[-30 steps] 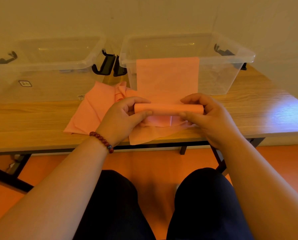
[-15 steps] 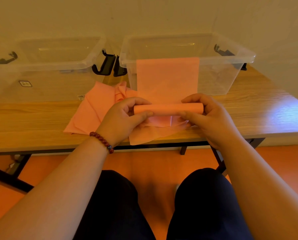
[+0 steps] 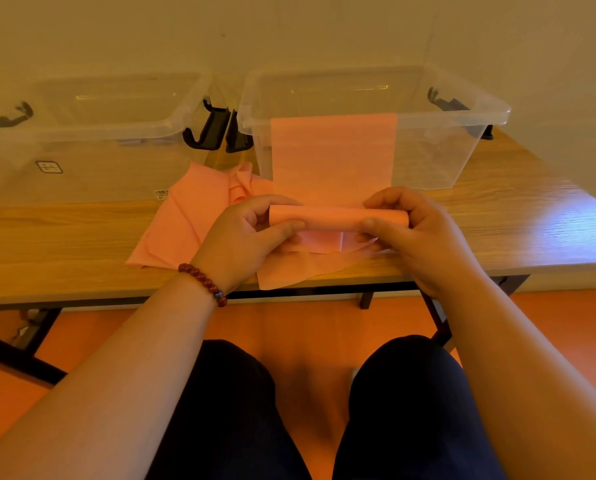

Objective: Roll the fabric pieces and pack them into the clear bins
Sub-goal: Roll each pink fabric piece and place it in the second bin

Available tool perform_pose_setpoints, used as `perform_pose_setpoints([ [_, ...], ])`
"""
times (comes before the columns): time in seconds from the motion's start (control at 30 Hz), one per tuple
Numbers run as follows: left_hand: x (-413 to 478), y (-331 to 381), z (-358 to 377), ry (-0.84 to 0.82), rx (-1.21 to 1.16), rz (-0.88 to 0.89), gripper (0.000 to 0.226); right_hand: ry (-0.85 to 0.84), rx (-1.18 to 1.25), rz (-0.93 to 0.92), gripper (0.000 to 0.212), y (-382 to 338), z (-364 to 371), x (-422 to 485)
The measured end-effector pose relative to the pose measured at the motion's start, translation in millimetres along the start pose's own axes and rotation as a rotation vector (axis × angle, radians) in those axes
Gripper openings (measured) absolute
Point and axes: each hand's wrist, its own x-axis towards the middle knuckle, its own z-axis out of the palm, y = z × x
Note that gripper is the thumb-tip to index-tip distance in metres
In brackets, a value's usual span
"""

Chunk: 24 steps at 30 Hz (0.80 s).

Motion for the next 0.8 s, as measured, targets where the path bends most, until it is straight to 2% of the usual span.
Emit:
perform_pose_setpoints([
  [0.1, -0.4, 1.4, 0.5, 0.001, 0.008, 0.016, 0.017, 0.000, -0.031, 0.002, 0.032, 0.4, -1.3, -0.1],
  [0.27, 2.6, -4.2, -1.0, -0.039, -0.036, -0.030, 0.037, 0.031, -0.094, -0.022, 0.012, 1.2, -1.3, -0.5],
  [0.33, 2.7, -4.8, -1.5, -0.037, -0.008, -0.026, 0.038, 0.037, -0.091, -0.024, 0.011, 1.0, 0.0, -0.6],
  [0.5, 3.1, -4.4, -1.1, 0.007, 0.032, -0.030, 0.025, 0.007, -0.078, 0.005, 0.033, 1.1, -0.5, -0.1],
  [0.57, 2.5, -2.9, -0.7, 0.006, 0.025, -0.029, 0.023, 0.008, -0.114, 0.004, 0.035, 0.9, -0.7, 0.3],
  [0.8, 1.6, -2.6, -1.0, 0.003, 0.032, -0.033, 0.030, 0.100, -0.101, 0.014, 0.014, 0.0, 1.9, -2.5],
])
